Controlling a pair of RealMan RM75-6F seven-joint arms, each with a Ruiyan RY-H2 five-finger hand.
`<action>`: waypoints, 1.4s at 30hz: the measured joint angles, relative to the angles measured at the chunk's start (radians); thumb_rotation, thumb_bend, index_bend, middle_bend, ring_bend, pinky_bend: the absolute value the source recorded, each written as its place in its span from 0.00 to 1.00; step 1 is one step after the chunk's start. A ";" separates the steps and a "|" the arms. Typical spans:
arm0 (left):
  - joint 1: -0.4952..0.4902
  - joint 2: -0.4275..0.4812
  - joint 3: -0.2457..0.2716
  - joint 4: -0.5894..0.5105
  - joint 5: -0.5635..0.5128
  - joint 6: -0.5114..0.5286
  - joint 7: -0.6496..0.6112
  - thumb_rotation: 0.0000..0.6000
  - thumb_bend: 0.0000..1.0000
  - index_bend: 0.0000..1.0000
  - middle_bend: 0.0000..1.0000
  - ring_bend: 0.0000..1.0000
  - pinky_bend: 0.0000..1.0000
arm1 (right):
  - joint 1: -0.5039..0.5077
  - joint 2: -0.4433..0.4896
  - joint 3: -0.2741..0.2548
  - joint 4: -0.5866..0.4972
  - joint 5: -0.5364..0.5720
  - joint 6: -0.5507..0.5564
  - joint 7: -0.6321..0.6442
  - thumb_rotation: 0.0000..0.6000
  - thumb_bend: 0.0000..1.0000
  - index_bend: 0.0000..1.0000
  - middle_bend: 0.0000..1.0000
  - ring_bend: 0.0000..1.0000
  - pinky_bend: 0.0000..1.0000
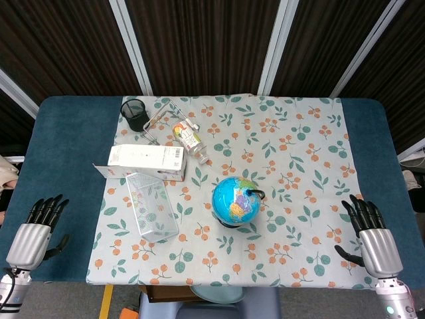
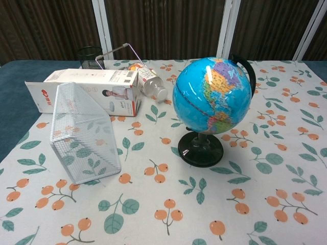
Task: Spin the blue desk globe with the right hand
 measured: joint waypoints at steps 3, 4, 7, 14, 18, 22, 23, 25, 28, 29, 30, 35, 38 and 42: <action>0.002 0.001 0.000 -0.001 -0.003 0.001 0.002 1.00 0.40 0.04 0.00 0.00 0.01 | 0.004 -0.005 0.001 0.003 -0.004 -0.001 0.001 1.00 0.25 0.00 0.00 0.00 0.00; 0.003 0.001 -0.001 -0.002 -0.004 0.002 0.003 1.00 0.40 0.04 0.00 0.00 0.01 | 0.005 -0.007 0.002 0.005 -0.006 -0.002 0.002 1.00 0.25 0.00 0.00 0.00 0.00; 0.004 0.002 -0.002 -0.001 -0.006 0.004 0.003 1.00 0.40 0.04 0.00 0.00 0.01 | 0.012 -0.015 0.001 0.011 -0.017 -0.006 0.010 1.00 0.25 0.00 0.00 0.00 0.00; 0.003 0.006 0.000 -0.002 -0.009 -0.006 -0.005 1.00 0.40 0.04 0.00 0.00 0.01 | 0.063 -0.047 0.004 0.009 -0.113 -0.006 0.086 1.00 0.25 0.00 0.00 0.00 0.00; 0.004 0.011 0.000 -0.004 -0.003 0.003 -0.014 1.00 0.40 0.04 0.00 0.00 0.01 | 0.132 -0.064 0.028 -0.042 -0.141 -0.043 0.111 1.00 0.25 0.00 0.00 0.00 0.00; 0.006 0.017 0.001 -0.007 0.001 0.009 -0.021 1.00 0.40 0.04 0.00 0.00 0.01 | 0.199 -0.084 0.065 -0.104 -0.133 -0.119 0.066 1.00 0.25 0.00 0.00 0.00 0.00; 0.007 0.017 0.001 -0.008 0.003 0.011 -0.022 1.00 0.40 0.04 0.00 0.00 0.01 | 0.213 -0.092 0.076 -0.120 -0.125 -0.144 0.037 1.00 0.25 0.00 0.00 0.00 0.00; 0.008 0.019 0.002 -0.009 0.008 0.015 -0.023 1.00 0.40 0.04 0.00 0.00 0.01 | 0.238 -0.106 0.093 -0.147 -0.110 -0.182 -0.013 1.00 0.25 0.00 0.00 0.00 0.00; 0.009 0.021 0.002 -0.010 0.007 0.017 -0.025 1.00 0.40 0.04 0.00 0.00 0.01 | 0.280 -0.131 0.124 -0.198 -0.080 -0.236 -0.104 1.00 0.25 0.00 0.00 0.00 0.00; 0.009 0.021 0.001 -0.010 0.006 0.016 -0.026 1.00 0.40 0.04 0.00 0.00 0.01 | 0.297 -0.143 0.136 -0.218 -0.066 -0.255 -0.137 1.00 0.25 0.00 0.00 0.00 0.00; 0.009 0.022 0.001 -0.010 0.005 0.016 -0.026 1.00 0.40 0.04 0.00 0.00 0.01 | 0.309 -0.151 0.145 -0.233 -0.053 -0.268 -0.158 1.00 0.25 0.00 0.00 0.00 0.00; 0.010 0.022 0.002 -0.012 0.007 0.017 -0.025 1.00 0.40 0.04 0.00 0.00 0.01 | 0.364 -0.185 0.184 -0.286 0.029 -0.331 -0.220 1.00 0.25 0.00 0.00 0.00 0.00; 0.010 0.022 0.001 -0.013 0.008 0.019 -0.026 1.00 0.40 0.04 0.00 0.00 0.01 | 0.388 -0.205 0.199 -0.299 0.075 -0.356 -0.245 1.00 0.25 0.00 0.00 0.00 0.00; 0.010 0.023 0.000 -0.012 0.005 0.016 -0.027 1.00 0.40 0.04 0.00 0.00 0.01 | 0.417 -0.237 0.212 -0.302 0.124 -0.375 -0.276 1.00 0.25 0.00 0.00 0.00 0.00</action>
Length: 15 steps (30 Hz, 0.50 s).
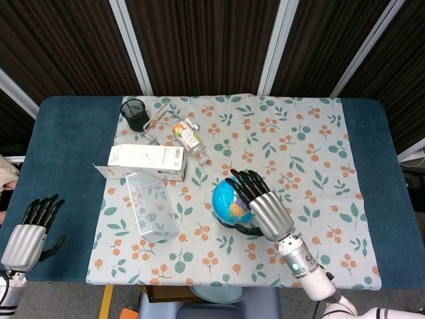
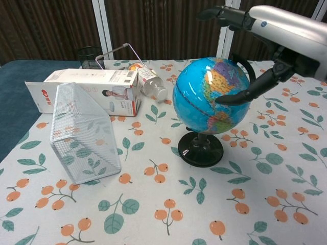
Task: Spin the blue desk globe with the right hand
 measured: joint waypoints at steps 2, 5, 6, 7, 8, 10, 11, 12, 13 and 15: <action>0.000 0.001 0.000 0.000 0.000 0.000 -0.002 1.00 0.40 0.04 0.00 0.00 0.01 | 0.010 -0.012 0.003 0.002 0.021 -0.005 -0.010 1.00 0.25 0.00 0.00 0.00 0.00; 0.001 0.004 -0.002 -0.001 -0.002 0.003 -0.005 1.00 0.40 0.04 0.00 0.00 0.01 | 0.021 -0.024 0.005 0.008 0.042 -0.006 -0.027 1.00 0.25 0.00 0.00 0.00 0.00; 0.002 0.005 -0.003 -0.002 -0.003 0.004 -0.005 1.00 0.40 0.04 0.00 0.00 0.01 | 0.023 -0.027 0.005 0.010 0.044 -0.004 -0.031 1.00 0.25 0.00 0.00 0.00 0.00; 0.002 0.005 -0.003 -0.002 -0.004 0.004 -0.005 1.00 0.40 0.04 0.00 0.00 0.01 | 0.024 -0.028 0.004 0.012 0.046 -0.001 -0.032 1.00 0.25 0.00 0.00 0.00 0.00; 0.003 0.006 -0.003 -0.002 -0.004 0.004 -0.005 1.00 0.40 0.04 0.00 0.00 0.01 | 0.025 -0.028 0.004 0.014 0.050 0.001 -0.033 1.00 0.25 0.00 0.00 0.00 0.00; 0.003 0.006 -0.003 -0.003 -0.004 0.005 -0.005 1.00 0.40 0.04 0.00 0.00 0.01 | 0.027 -0.025 0.004 0.016 0.063 0.002 -0.032 1.00 0.25 0.00 0.00 0.00 0.00; 0.003 0.006 -0.004 -0.003 -0.004 0.005 -0.005 1.00 0.40 0.04 0.00 0.00 0.01 | 0.028 -0.023 0.004 0.018 0.070 0.003 -0.031 1.00 0.25 0.00 0.00 0.00 0.00; 0.003 0.006 -0.004 -0.003 -0.004 0.005 -0.004 1.00 0.40 0.04 0.00 0.00 0.01 | 0.028 -0.021 0.005 0.020 0.077 0.004 -0.030 1.00 0.25 0.00 0.00 0.00 0.00; 0.003 0.006 -0.004 -0.003 -0.005 0.004 -0.003 1.00 0.40 0.04 0.00 0.00 0.01 | 0.030 -0.019 0.006 0.023 0.083 0.005 -0.028 1.00 0.25 0.00 0.00 0.00 0.00; 0.003 0.005 -0.003 -0.002 -0.005 0.002 -0.001 1.00 0.40 0.04 0.00 0.00 0.01 | 0.032 -0.015 0.008 0.033 0.091 0.009 -0.022 1.00 0.25 0.00 0.00 0.00 0.00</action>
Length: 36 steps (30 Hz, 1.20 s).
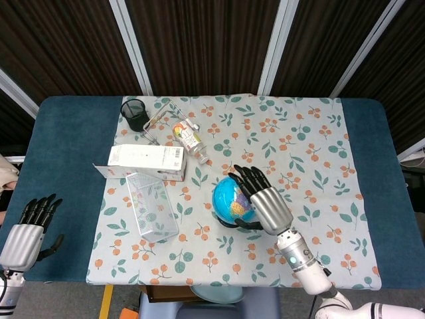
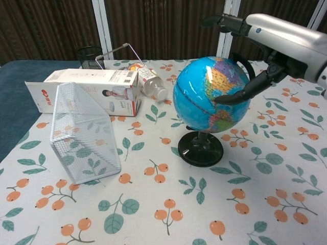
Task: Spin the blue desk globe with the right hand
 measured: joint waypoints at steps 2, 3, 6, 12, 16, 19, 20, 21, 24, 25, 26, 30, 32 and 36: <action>0.000 -0.001 0.000 0.000 0.000 0.000 0.003 1.00 0.40 0.04 0.00 0.00 0.01 | 0.002 0.004 0.000 0.007 0.006 0.003 0.009 1.00 0.25 0.00 0.00 0.00 0.00; 0.000 -0.002 0.000 0.001 0.000 0.000 0.004 1.00 0.40 0.04 0.00 0.00 0.01 | 0.002 0.006 0.000 0.009 0.008 0.005 0.013 1.00 0.25 0.00 0.00 0.00 0.00; 0.000 -0.005 -0.001 0.003 0.000 0.000 0.011 1.00 0.40 0.04 0.00 0.00 0.01 | 0.003 0.014 -0.003 0.019 0.007 0.011 0.028 1.00 0.25 0.00 0.00 0.00 0.00; -0.002 -0.011 -0.001 0.006 -0.005 -0.009 0.021 1.00 0.40 0.04 0.00 0.00 0.01 | 0.002 0.025 -0.007 0.050 0.017 0.020 0.060 1.00 0.25 0.00 0.00 0.00 0.00; -0.003 -0.015 0.000 0.007 -0.005 -0.013 0.029 1.00 0.40 0.04 0.00 0.00 0.01 | 0.001 0.036 -0.008 0.073 0.038 0.018 0.081 1.00 0.25 0.00 0.00 0.00 0.00; -0.005 -0.018 -0.001 0.008 -0.007 -0.017 0.032 1.00 0.40 0.04 0.00 0.00 0.01 | 0.002 0.040 -0.008 0.093 0.049 0.015 0.091 1.00 0.25 0.00 0.00 0.00 0.00; -0.005 -0.019 -0.001 0.009 -0.009 -0.019 0.033 1.00 0.40 0.04 0.00 0.00 0.01 | 0.002 0.041 -0.009 0.102 0.053 0.015 0.096 1.00 0.25 0.00 0.00 0.00 0.00; -0.006 -0.020 -0.001 0.010 -0.010 -0.021 0.034 1.00 0.40 0.04 0.00 0.00 0.01 | 0.003 0.042 -0.009 0.108 0.057 0.014 0.099 1.00 0.25 0.00 0.00 0.00 0.00; -0.007 -0.022 -0.002 0.013 -0.013 -0.025 0.036 1.00 0.40 0.04 0.00 0.00 0.01 | 0.005 0.041 -0.009 0.129 0.067 0.013 0.105 1.00 0.25 0.00 0.00 0.00 0.00; -0.008 -0.022 -0.003 0.013 -0.015 -0.026 0.037 1.00 0.40 0.04 0.00 0.00 0.01 | 0.005 0.040 -0.009 0.136 0.071 0.013 0.104 1.00 0.25 0.00 0.00 0.00 0.00; -0.008 -0.023 -0.003 0.013 -0.016 -0.027 0.037 1.00 0.41 0.04 0.00 0.00 0.01 | 0.006 0.037 -0.010 0.145 0.078 0.014 0.100 1.00 0.25 0.00 0.00 0.00 0.00; -0.011 -0.024 -0.006 0.017 -0.024 -0.035 0.037 1.00 0.41 0.04 0.00 0.00 0.01 | 0.011 0.025 -0.008 0.166 0.094 0.017 0.087 1.00 0.25 0.00 0.00 0.00 0.00; -0.013 -0.025 -0.008 0.020 -0.028 -0.039 0.035 1.00 0.41 0.04 0.00 0.00 0.01 | 0.013 0.021 -0.008 0.176 0.096 0.020 0.082 1.00 0.25 0.00 0.00 0.00 0.00; -0.015 -0.026 -0.011 0.025 -0.031 -0.042 0.033 1.00 0.41 0.04 0.00 0.00 0.01 | 0.016 0.021 -0.015 0.188 0.097 0.020 0.078 1.00 0.25 0.00 0.00 0.00 0.00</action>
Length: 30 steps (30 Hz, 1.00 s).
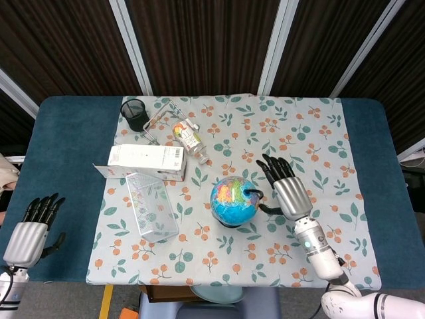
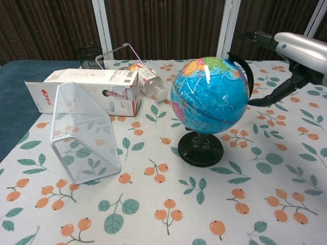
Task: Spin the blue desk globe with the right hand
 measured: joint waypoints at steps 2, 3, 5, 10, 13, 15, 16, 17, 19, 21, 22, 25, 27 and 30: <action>0.000 0.001 0.000 -0.001 0.000 0.000 -0.001 1.00 0.41 0.04 0.00 0.00 0.01 | -0.005 0.011 -0.009 -0.005 -0.009 0.004 0.004 1.00 0.25 0.00 0.00 0.00 0.00; 0.000 0.001 0.000 -0.001 0.000 0.002 -0.001 1.00 0.41 0.04 0.00 0.00 0.01 | -0.010 0.017 -0.015 -0.009 -0.017 0.010 0.006 1.00 0.25 0.00 0.00 0.00 0.00; 0.002 0.003 0.000 -0.001 0.001 0.008 -0.003 1.00 0.41 0.04 0.00 0.00 0.01 | -0.028 0.037 -0.034 -0.018 -0.045 0.033 0.013 1.00 0.25 0.00 0.00 0.00 0.00; 0.003 0.005 0.001 -0.004 -0.001 0.005 -0.007 1.00 0.41 0.04 0.00 0.00 0.01 | -0.095 0.077 -0.097 -0.017 -0.137 0.128 0.056 1.00 0.25 0.00 0.00 0.00 0.00; 0.001 0.003 0.006 -0.005 0.004 -0.001 -0.005 1.00 0.41 0.04 0.00 0.00 0.01 | -0.117 0.101 -0.129 -0.023 -0.191 0.150 0.116 1.00 0.25 0.00 0.00 0.00 0.00; 0.000 0.002 0.007 -0.005 0.008 -0.001 -0.003 1.00 0.41 0.04 0.00 0.00 0.01 | -0.124 0.114 -0.145 -0.034 -0.227 0.156 0.138 1.00 0.25 0.00 0.00 0.00 0.00; 0.000 0.002 0.007 -0.005 0.009 0.000 -0.002 1.00 0.41 0.04 0.00 0.00 0.01 | -0.127 0.121 -0.153 -0.040 -0.242 0.159 0.147 1.00 0.25 0.00 0.00 0.00 0.00; 0.000 0.002 0.007 -0.005 0.009 0.001 -0.002 1.00 0.41 0.04 0.00 0.00 0.01 | -0.130 0.129 -0.161 -0.049 -0.256 0.162 0.157 1.00 0.25 0.00 0.00 0.00 0.00; 0.001 0.001 0.008 -0.006 0.011 0.004 -0.001 1.00 0.41 0.04 0.00 0.00 0.01 | -0.128 0.133 -0.165 -0.065 -0.271 0.160 0.163 1.00 0.25 0.00 0.00 0.00 0.00; 0.003 0.002 0.008 -0.008 0.013 0.008 -0.001 1.00 0.41 0.04 0.00 0.00 0.01 | -0.115 0.128 -0.157 -0.091 -0.276 0.144 0.154 1.00 0.25 0.00 0.00 0.00 0.00; 0.004 0.004 0.009 -0.010 0.015 0.011 -0.001 1.00 0.41 0.04 0.00 0.00 0.01 | -0.103 0.121 -0.149 -0.103 -0.273 0.131 0.149 1.00 0.25 0.00 0.00 0.00 0.00; 0.007 0.009 0.009 -0.013 0.018 0.021 -0.005 1.00 0.41 0.04 0.00 0.00 0.01 | -0.065 0.086 -0.117 -0.140 -0.240 0.076 0.126 1.00 0.25 0.00 0.00 0.00 0.00; 0.010 0.013 0.007 -0.014 0.018 0.028 -0.009 1.00 0.41 0.04 0.00 0.00 0.01 | -0.044 0.057 -0.098 -0.154 -0.204 0.046 0.113 1.00 0.25 0.00 0.00 0.00 0.00; 0.015 0.019 0.005 -0.019 0.016 0.039 -0.011 1.00 0.42 0.04 0.00 0.00 0.01 | -0.017 0.012 -0.075 -0.164 -0.162 0.016 0.094 1.00 0.25 0.00 0.00 0.00 0.00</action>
